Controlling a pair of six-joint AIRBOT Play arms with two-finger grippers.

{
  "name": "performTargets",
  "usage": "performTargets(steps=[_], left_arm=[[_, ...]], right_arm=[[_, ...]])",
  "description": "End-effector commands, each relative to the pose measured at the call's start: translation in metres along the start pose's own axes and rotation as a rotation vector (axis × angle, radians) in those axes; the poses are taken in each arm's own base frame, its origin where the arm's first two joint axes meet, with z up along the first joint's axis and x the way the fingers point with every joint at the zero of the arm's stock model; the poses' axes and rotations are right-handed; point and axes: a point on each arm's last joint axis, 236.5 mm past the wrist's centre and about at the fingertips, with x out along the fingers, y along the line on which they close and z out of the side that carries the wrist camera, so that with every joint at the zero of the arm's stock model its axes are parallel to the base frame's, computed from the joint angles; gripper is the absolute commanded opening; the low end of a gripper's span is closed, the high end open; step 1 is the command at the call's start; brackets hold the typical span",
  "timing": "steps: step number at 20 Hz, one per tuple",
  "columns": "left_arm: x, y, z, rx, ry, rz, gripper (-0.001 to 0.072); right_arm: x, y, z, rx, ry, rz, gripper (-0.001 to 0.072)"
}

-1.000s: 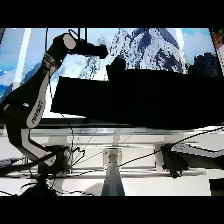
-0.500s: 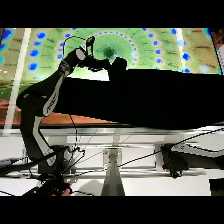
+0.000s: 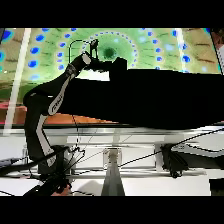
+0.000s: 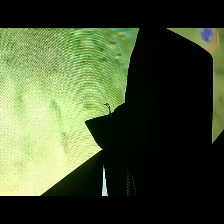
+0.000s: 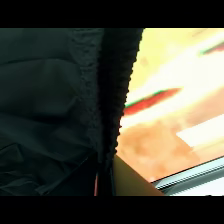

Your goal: Fold the clothes and pants, and hang the long-sleeved shirts on hangers.

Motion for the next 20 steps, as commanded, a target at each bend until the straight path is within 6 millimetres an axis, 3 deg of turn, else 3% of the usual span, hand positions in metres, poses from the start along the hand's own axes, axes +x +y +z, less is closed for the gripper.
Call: performTargets(steps=[1,2,6,10,15,20], left_arm=[[-0.003,0.008,0.01,-0.01,-0.032,0.01,0.0053],[-0.005,0.011,0.013,-0.013,-0.037,0.012,0.0009],[-0.018,0.015,0.027,-0.021,-0.068,0.015,0.0008],[-0.054,0.015,0.06,-0.018,-0.145,0.014,0.0008],[-0.147,0.027,0.123,0.059,-0.314,0.086,0.0008],[-0.256,0.045,0.171,0.127,-0.492,0.194,0.0008]], right_arm=[[0.0,0.0,0.0,0.001,0.0,0.002,0.0023],[0.0,0.0,0.0,0.001,0.0,0.001,0.0023],[0.0,0.0,0.0,0.001,0.0,0.001,0.0023],[0.0,0.0,0.001,0.001,-0.007,0.003,0.0023],[0.0,0.0,0.014,0.006,-0.059,0.002,0.0023],[-0.004,0.026,0.038,0.044,-0.159,0.115,0.0023]])
